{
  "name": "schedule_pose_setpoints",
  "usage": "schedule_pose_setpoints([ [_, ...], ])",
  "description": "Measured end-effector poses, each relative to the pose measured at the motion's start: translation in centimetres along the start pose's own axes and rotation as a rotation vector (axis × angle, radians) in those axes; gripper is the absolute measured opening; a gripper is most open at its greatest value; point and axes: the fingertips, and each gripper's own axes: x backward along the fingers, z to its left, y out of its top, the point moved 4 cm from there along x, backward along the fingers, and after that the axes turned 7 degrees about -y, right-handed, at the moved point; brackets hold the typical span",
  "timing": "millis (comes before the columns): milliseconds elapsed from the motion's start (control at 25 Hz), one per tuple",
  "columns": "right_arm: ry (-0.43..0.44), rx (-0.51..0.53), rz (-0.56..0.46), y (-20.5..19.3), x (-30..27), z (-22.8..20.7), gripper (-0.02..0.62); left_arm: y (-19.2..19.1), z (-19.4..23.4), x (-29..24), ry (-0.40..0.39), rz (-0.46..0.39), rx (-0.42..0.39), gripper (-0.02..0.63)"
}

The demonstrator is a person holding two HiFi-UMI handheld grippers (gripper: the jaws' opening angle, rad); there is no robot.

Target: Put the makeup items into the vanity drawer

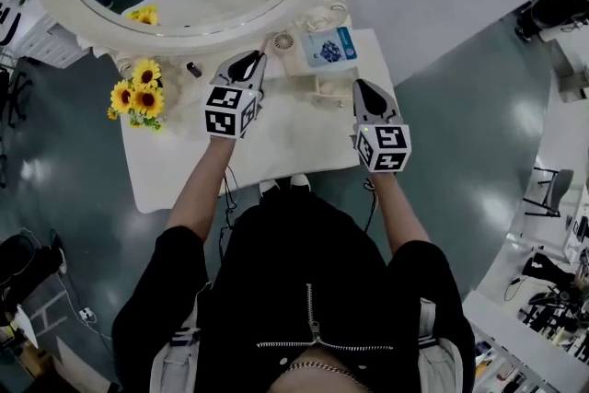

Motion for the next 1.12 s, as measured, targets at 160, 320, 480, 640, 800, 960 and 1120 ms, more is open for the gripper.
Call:
schedule_pose_setpoints([
  [160,-0.072,-0.026,0.016,-1.2,2.0,-2.4,0.008,0.6,-3.2,-3.7,-0.096,0.011,-0.021,0.057],
  [320,-0.124,-0.053,0.036,-2.2,3.8,-3.9,0.008,0.1,-6.0,-6.4,-0.171,0.038,-0.024,0.057],
  [480,-0.153,-0.077,0.054,-3.3,4.7,-4.6,0.008,-1.2,-7.9,-8.6,-0.224,0.082,-0.033,0.057],
  [640,-0.170,-0.102,0.073,-4.4,5.3,-4.8,0.008,-2.9,-9.6,-10.8,-0.271,0.144,-0.058,0.057],
  [800,-0.181,-0.126,0.098,-6.1,5.7,-4.7,0.008,-4.9,-11.0,-13.0,-0.302,0.209,-0.068,0.057],
  [960,-0.200,-0.161,0.130,-8.2,6.1,-4.8,0.008,-7.2,-12.3,-14.8,-0.341,0.261,-0.074,0.057],
  [1120,-0.220,-0.186,0.152,-9.4,6.5,-5.5,0.008,-9.7,-13.5,-17.0,-0.387,0.372,-0.147,0.057],
])
